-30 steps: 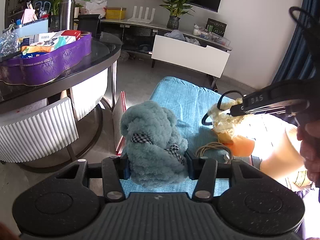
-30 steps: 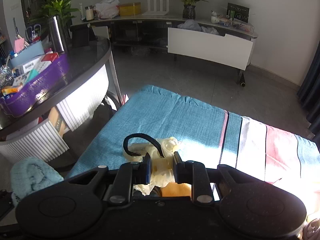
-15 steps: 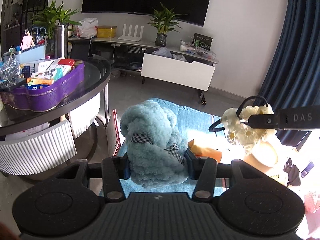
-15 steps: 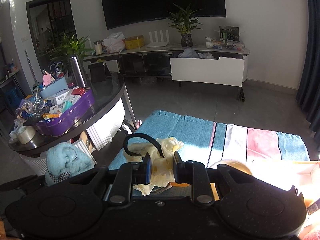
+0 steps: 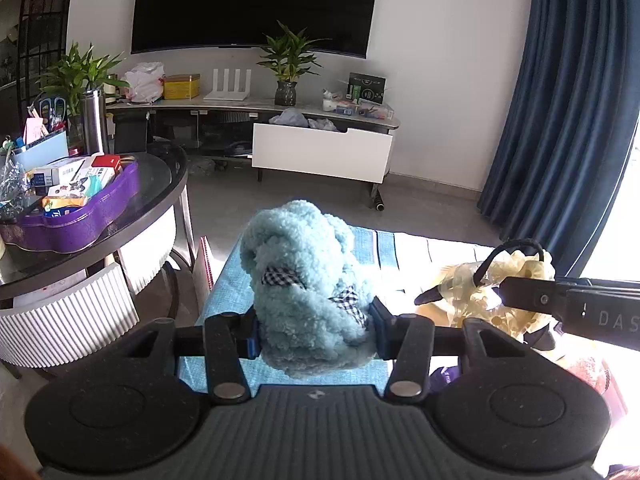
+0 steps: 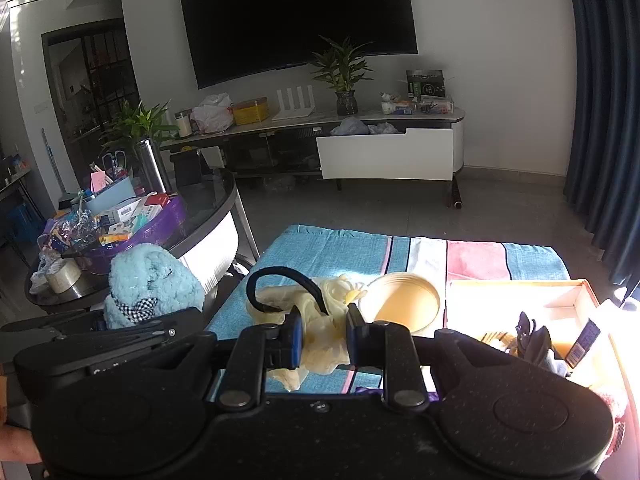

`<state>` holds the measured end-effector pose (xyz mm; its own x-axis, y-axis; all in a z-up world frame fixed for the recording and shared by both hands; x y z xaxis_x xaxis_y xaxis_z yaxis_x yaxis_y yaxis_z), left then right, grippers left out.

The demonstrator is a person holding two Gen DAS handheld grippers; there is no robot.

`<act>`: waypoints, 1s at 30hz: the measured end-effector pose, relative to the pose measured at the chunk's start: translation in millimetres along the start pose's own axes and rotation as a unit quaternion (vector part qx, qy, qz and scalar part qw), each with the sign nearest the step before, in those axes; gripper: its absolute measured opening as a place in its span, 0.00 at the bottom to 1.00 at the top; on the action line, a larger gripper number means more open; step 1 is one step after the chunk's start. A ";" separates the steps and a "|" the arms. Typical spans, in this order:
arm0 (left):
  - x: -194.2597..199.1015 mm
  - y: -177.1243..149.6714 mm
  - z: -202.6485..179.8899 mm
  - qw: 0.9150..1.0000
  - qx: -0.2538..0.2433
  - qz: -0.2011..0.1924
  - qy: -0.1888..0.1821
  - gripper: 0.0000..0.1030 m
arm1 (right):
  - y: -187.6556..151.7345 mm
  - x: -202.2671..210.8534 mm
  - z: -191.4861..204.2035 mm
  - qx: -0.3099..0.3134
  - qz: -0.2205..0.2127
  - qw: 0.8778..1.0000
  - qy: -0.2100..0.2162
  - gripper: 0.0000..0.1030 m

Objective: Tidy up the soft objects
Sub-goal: 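Carry the blue toy and cream glove over the white box with both tools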

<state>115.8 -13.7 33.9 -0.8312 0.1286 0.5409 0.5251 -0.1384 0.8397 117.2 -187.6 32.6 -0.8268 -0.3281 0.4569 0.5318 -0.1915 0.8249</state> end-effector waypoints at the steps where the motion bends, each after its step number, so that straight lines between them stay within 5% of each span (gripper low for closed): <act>1: 0.7 0.1 -3.4 1.000 -0.003 0.000 -0.001 0.49 | -1.3 4.0 -2.5 -0.002 -0.003 1.000 -0.002 0.26; 30: 11.1 -6.9 -67.7 0.997 -0.068 0.004 -0.036 0.49 | -13.4 61.0 -67.9 -0.044 -0.042 0.998 -0.035 0.26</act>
<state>90.6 -77.8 31.0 -0.8087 0.1965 0.5545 0.4987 -0.2710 0.8233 72.1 -267.8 26.9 -0.8785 -0.2425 0.4116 0.4711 -0.2969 0.8306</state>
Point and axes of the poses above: each gripper's, at about its wrist camera, not at the fingertips, and x roughly against the way its jaws point, z to its left, y to its top, the point moved 9 cm from there along -x, roughly the way its jaws point, and after that the axes turned 10 degrees about -x, right-handed, at the moved point
